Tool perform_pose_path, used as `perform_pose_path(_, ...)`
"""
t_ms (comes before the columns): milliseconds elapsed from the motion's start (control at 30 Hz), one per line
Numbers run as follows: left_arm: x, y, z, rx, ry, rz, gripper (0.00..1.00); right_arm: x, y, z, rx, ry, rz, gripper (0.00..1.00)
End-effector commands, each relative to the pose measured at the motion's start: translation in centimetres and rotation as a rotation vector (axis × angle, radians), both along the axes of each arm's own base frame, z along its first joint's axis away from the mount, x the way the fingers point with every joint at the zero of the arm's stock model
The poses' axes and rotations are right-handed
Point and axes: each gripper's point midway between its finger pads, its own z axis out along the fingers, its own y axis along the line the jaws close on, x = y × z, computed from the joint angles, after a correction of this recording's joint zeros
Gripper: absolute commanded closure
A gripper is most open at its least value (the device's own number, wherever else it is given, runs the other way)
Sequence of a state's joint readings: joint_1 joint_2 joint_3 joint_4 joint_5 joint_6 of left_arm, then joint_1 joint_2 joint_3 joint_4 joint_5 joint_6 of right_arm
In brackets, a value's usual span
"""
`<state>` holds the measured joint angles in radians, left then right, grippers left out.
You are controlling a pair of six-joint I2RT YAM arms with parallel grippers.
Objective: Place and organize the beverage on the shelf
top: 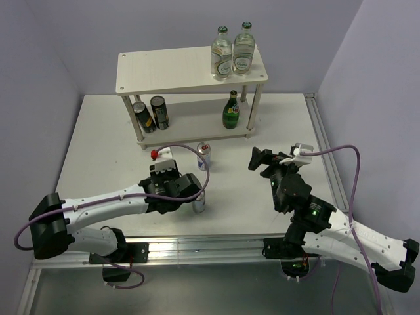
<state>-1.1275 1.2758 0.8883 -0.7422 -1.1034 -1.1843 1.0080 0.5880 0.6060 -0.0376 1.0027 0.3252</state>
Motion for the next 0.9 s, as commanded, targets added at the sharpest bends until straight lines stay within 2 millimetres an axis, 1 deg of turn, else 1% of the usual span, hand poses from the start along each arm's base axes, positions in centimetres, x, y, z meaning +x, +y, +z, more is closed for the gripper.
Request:
perform_pose_path(0, 2.9, -1.9, 6.3, -0.079, -0.157, 0.010, 1.00, -0.1, -0.4, 0.4, 0.039, -0.018, -0.021, 0.00)
perform_pose_path(100, 4.4, -2.0, 7.7, -0.053, -0.170, -0.003, 1.00, -0.1, -0.4, 0.4, 0.044, -0.022, -0.018, 0.00)
perform_pose_path(133, 5.0, -2.3, 8.5, -0.048, -0.185, -0.015, 1.00, -0.1, -0.5, 0.4, 0.044, -0.022, -0.019, 0.00)
perform_pose_path(167, 5.5, -2.4, 8.8, -0.039, -0.187, -0.018, 1.00, -0.1, -0.5, 0.4, 0.048, -0.024, -0.021, 0.00)
perform_pose_path(200, 6.5, -2.2, 9.6, -0.051, -0.196, -0.010, 1.00, -0.1, -0.5, 0.3, 0.044, -0.023, -0.019, 0.00)
perform_pose_path(233, 7.1, -2.4, 10.2, -0.044, -0.204, -0.022, 1.00, -0.1, -0.5, 0.4, 0.047, -0.023, -0.018, 0.00)
perform_pose_path(267, 7.9, -2.5, 10.5, -0.044, -0.207, -0.023, 1.00, -0.1, -0.5, 0.4, 0.047, -0.023, -0.019, 0.00)
perform_pose_path(300, 9.0, -2.2, 11.2, -0.065, -0.212, -0.021, 1.00, -0.1, -0.4, 0.4, 0.045, -0.023, -0.018, 0.00)
perform_pose_path(367, 10.6, -2.0, 12.2, -0.057, -0.233, -0.022, 1.00, -0.1, -0.4, 0.4, 0.044, -0.023, -0.018, 0.01)
perform_pose_path(400, 11.6, -1.4, 13.1, -0.067, -0.247, -0.005, 1.00, -0.1, -0.5, 0.4, 0.042, -0.023, -0.021, 0.01)
perform_pose_path(467, 13.0, -1.8, 13.6, -0.059, -0.254, -0.022, 1.00, -0.2, -0.5, 0.3, 0.041, -0.023, -0.018, 0.01)
perform_pose_path(500, 14.0, -1.5, 14.6, -0.066, -0.271, -0.009, 1.00, -0.2, -0.5, 0.3, 0.039, -0.023, -0.019, 0.01)
perform_pose_path(533, 14.6, -1.7, 14.8, -0.058, -0.272, -0.021, 1.00, -0.2, -0.6, 0.4, 0.043, -0.025, -0.021, 0.01)
perform_pose_path(567, 15.5, -1.9, 14.3, -0.040, -0.262, -0.018, 1.00, -0.2, -0.6, 0.4, 0.040, -0.025, -0.021, 0.01)
perform_pose_path(600, 16.3, -1.8, 15.6, -0.057, -0.292, -0.006, 1.00, -0.2, -0.6, 0.3, 0.040, -0.024, -0.021, 0.01)
perform_pose_path(633, 16.9, -2.0, 15.8, -0.045, -0.295, -0.011, 1.00, -0.2, -0.5, 0.3, 0.042, -0.024, -0.018, 0.01)
perform_pose_path(667, 17.6, -2.4, 15.4, -0.035, -0.291, -0.015, 1.00, -0.2, -0.6, 0.4, 0.042, -0.025, -0.019, 0.01)
perform_pose_path(700, 18.2, -2.6, 16.4, -0.054, -0.318, -0.009, 1.00, -0.2, -0.5, 0.2, 0.035, -0.022, -0.018, 0.01)
perform_pose_path(767, 19.4, -3.2, 16.3, -0.056, -0.328, -0.017, 1.00, -0.1, -0.5, 0.1, 0.034, -0.021, -0.019, 0.01)
perform_pose_path(833, 20.3, -3.5, 17.0, -0.075, -0.357, -0.010, 1.00, -0.1, -0.5, 0.1, 0.034, -0.021, -0.015, 0.01)
perform_pose_path(867, 20.8, -3.9, 16.5, -0.070, -0.352, -0.013, 1.00, -0.1, -0.4, 0.7, 0.057, -0.035, -0.016, 0.01)
